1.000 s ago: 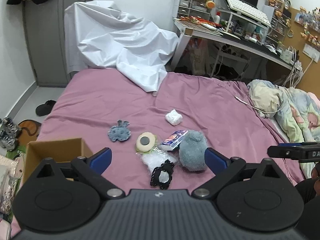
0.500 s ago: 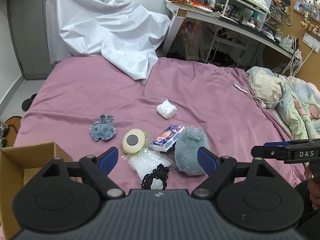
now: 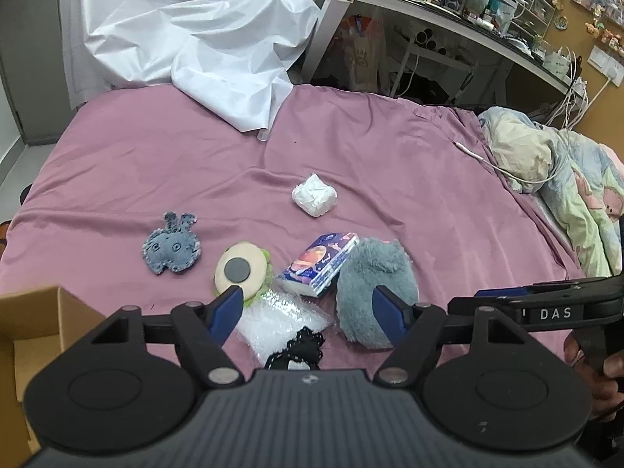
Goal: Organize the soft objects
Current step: 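Move the right tool to the grey fluffy slipper and close on it, then lift the grey slipper with the right tool and carry it over the box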
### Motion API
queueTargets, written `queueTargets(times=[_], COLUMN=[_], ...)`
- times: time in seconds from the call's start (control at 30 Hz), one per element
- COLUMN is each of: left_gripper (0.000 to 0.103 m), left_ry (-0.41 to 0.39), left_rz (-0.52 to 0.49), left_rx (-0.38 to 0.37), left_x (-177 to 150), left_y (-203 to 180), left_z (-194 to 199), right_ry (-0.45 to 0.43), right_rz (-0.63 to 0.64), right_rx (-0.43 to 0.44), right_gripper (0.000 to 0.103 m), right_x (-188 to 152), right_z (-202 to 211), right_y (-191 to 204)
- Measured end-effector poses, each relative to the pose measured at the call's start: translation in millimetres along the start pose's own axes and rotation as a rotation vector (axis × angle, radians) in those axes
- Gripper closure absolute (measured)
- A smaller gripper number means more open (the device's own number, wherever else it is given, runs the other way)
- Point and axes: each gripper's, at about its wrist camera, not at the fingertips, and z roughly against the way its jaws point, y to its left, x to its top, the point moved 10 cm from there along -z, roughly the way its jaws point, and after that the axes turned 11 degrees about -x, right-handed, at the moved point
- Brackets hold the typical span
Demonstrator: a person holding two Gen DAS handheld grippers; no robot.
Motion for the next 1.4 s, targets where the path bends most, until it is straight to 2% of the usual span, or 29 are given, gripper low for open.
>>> queueTargets(times=[0.27,0.47,0.63,0.8,0.9,0.97,1.13,1.17,1.23,1.4], left_gripper=[0.042,0.044,0.049,0.053,0.053,0.053,0.055,0.057,0.06,0.064], left_ry=[0.022,0.041,0.065,0.098,0.118,0.135,0.157,0.157,0.152,0.102], left_rz=[-0.028,-0.066,-0.085,-0.041,-0.007,0.021,0.082,0.092,0.092,0.104], left_rx=[-0.054,-0.102,-0.112,-0.09,-0.109,-0.12,-0.165,-0.168,-0.144,-0.15], left_x=[10.6,13.7,8.1,-0.2,-7.6,-12.7,-22.2,-22.8,-22.8,-14.9], left_y=[-10.6,-25.5,-28.2,-13.7,-8.1,-3.8,-0.6,0.0,1.9,3.7], left_z=[-23.6,-39.1,-46.5,-51.3,-52.4,-55.5,-61.1,-61.3,-59.6,-44.4], right_ry=[0.014,0.025,0.022,0.032,0.039,0.048,0.044,0.039,0.028,-0.009], right_rz=[-0.019,0.023,0.038,0.034,0.029,0.012,0.002,0.005,0.026,0.077], right_rx=[-0.015,0.013,0.052,0.072,0.094,0.133,0.159,0.167,0.179,0.165], right_gripper=[0.043,0.043,0.044,0.044,0.05,0.066,0.079,0.087,0.088,0.088], right_x=[3.5,0.0,1.5,-0.3,-2.5,-4.5,-5.6,-5.2,-3.7,1.8], right_z=[-26.6,-37.6,-40.1,-46.3,-48.4,-48.7,-44.9,-42.0,-33.9,-18.7], right_y=[-3.6,14.0,28.3,33.1,36.5,39.8,44.4,46.2,51.6,63.6])
